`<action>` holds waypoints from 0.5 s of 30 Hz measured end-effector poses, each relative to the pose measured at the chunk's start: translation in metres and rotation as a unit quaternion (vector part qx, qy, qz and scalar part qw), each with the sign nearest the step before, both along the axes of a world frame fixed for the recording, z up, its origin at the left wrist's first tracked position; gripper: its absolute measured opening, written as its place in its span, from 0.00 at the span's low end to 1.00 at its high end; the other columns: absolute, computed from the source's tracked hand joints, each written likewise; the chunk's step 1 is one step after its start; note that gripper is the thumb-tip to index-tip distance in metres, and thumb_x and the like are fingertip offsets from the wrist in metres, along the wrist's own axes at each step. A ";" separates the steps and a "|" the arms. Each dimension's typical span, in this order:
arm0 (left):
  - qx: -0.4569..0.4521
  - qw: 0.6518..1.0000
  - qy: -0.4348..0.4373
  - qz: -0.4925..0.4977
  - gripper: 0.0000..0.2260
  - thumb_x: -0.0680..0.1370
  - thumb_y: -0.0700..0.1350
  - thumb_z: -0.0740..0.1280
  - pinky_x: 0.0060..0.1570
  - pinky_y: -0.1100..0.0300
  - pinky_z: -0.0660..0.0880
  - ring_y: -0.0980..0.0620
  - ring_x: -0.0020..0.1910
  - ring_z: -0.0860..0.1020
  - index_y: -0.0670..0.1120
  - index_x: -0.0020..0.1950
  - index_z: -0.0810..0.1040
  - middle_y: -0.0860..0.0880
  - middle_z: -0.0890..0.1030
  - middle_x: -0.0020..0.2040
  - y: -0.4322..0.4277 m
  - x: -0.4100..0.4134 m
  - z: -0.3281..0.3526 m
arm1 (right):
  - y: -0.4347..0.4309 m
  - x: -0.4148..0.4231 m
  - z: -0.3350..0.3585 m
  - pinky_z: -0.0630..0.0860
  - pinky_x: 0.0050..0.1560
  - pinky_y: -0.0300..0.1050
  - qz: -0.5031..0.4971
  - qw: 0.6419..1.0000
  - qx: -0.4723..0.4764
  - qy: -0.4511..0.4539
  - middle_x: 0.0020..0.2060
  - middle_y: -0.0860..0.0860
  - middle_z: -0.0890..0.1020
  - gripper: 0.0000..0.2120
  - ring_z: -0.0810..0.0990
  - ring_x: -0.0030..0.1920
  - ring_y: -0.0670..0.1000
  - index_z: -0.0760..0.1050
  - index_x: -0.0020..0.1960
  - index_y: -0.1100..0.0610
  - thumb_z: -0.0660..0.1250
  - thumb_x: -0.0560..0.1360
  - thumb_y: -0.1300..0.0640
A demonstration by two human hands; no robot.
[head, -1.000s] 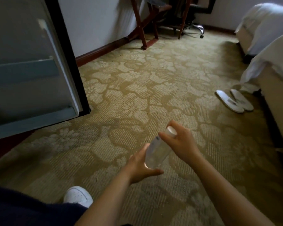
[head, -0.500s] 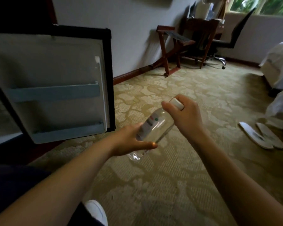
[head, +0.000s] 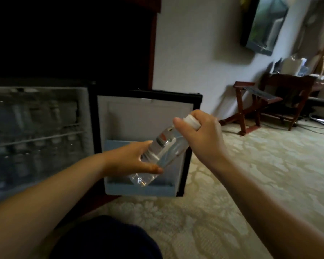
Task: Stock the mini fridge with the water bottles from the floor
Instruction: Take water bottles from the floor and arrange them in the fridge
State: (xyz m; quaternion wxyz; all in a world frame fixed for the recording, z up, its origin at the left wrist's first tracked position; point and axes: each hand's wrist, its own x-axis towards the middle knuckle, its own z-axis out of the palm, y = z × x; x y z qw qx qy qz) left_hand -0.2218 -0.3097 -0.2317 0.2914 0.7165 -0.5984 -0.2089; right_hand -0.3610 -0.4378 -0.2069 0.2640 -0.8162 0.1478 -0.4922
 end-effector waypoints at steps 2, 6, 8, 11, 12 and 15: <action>-0.005 1.000 -0.005 0.026 0.26 0.71 0.52 0.72 0.65 0.57 0.72 0.60 0.60 0.76 0.55 0.68 0.68 0.56 0.77 0.62 0.016 0.025 0.005 | 0.011 0.027 0.006 0.64 0.28 0.35 0.017 1.000 -0.010 -0.002 0.25 0.45 0.68 0.19 0.68 0.27 0.44 0.67 0.31 0.56 0.70 0.72 0.48; -0.016 0.998 -0.010 0.063 0.28 0.71 0.54 0.72 0.65 0.55 0.71 0.61 0.61 0.75 0.58 0.69 0.66 0.59 0.76 0.63 0.044 0.070 0.009 | 0.031 0.078 0.014 0.65 0.30 0.36 0.052 0.998 -0.025 0.004 0.26 0.46 0.70 0.17 0.68 0.29 0.43 0.68 0.32 0.55 0.70 0.71 0.47; -0.021 0.996 -0.001 0.084 0.27 0.71 0.54 0.71 0.64 0.55 0.72 0.61 0.60 0.75 0.58 0.69 0.66 0.59 0.76 0.62 0.056 0.092 0.009 | 0.040 0.103 0.017 0.67 0.31 0.37 0.077 0.997 -0.025 0.013 0.28 0.46 0.72 0.16 0.70 0.31 0.45 0.70 0.35 0.56 0.69 0.71 0.46; -0.030 0.994 -0.003 0.104 0.29 0.71 0.57 0.71 0.63 0.55 0.73 0.60 0.61 0.75 0.59 0.69 0.65 0.59 0.75 0.63 0.071 0.124 0.009 | 0.053 0.141 0.021 0.66 0.29 0.31 0.113 0.993 -0.020 0.019 0.28 0.45 0.72 0.15 0.70 0.30 0.43 0.70 0.35 0.55 0.70 0.71 0.46; -0.035 0.993 -0.003 0.112 0.28 0.71 0.57 0.71 0.62 0.56 0.74 0.60 0.60 0.75 0.59 0.69 0.65 0.59 0.75 0.63 0.075 0.135 0.008 | 0.057 0.152 0.022 0.66 0.29 0.31 0.120 0.992 -0.021 0.018 0.28 0.45 0.72 0.15 0.70 0.29 0.42 0.70 0.35 0.54 0.70 0.71 0.46; -0.059 0.990 0.012 0.129 0.23 0.71 0.55 0.71 0.58 0.63 0.74 0.62 0.58 0.75 0.66 0.62 0.66 0.59 0.76 0.61 0.086 0.163 0.008 | 0.067 0.188 0.022 0.69 0.31 0.37 0.135 0.990 -0.022 0.014 0.29 0.46 0.74 0.14 0.72 0.31 0.44 0.72 0.37 0.56 0.70 0.71 0.46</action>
